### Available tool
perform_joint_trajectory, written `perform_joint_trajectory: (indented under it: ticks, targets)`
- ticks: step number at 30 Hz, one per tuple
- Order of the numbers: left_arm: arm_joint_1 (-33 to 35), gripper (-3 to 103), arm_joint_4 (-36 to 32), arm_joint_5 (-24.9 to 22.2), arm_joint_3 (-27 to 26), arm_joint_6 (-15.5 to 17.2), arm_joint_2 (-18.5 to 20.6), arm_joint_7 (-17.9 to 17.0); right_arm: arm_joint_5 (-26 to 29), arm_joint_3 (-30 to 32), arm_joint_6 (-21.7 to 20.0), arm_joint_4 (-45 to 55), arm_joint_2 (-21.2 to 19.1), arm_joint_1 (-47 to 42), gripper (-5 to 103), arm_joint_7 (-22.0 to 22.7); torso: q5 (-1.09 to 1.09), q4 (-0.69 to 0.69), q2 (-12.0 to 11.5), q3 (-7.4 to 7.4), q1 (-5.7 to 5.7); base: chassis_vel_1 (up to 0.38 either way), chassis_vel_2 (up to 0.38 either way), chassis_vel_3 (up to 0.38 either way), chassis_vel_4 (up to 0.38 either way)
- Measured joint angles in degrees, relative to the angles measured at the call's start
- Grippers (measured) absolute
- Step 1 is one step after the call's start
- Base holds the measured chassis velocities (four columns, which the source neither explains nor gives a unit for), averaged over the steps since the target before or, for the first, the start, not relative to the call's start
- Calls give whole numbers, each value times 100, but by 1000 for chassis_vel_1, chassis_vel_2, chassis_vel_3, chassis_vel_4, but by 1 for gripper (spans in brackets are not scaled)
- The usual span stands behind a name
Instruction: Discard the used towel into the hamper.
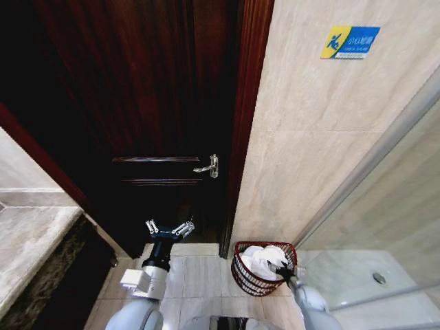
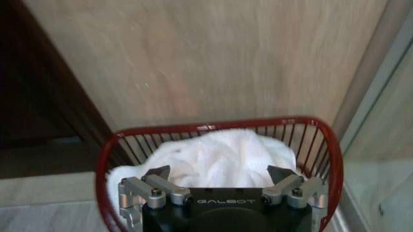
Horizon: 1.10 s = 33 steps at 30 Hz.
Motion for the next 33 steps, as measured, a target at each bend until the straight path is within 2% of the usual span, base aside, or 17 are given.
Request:
perform_joint_trajectory:
  ticks: [1,12,18,23,33]
  targets:
    - [0,100,0,0,0,0,0,0,-34,46,162,250,54,-189,99,-15,3,0,0,0,0,0,0,0,0]
    - [0,100,0,0,1,0,1,0,-116,201,864,2059,479,-1414,100,137,2,2,0,0,0,0,0,0,0]
    - [0,100,0,0,1,0,0,0,-46,236,1376,3138,735,-2232,100,252,1,0,0,0,0,0,0,0,0]
    - [0,100,0,0,1,0,1,0,20,273,1492,4082,982,-2505,100,332,0,1,0,0,0,0,0,0,0]
    - [0,100,0,0,0,0,0,0,-13,322,1487,5298,1094,-2676,100,411,1,1,0,1,0,0,0,0,0]
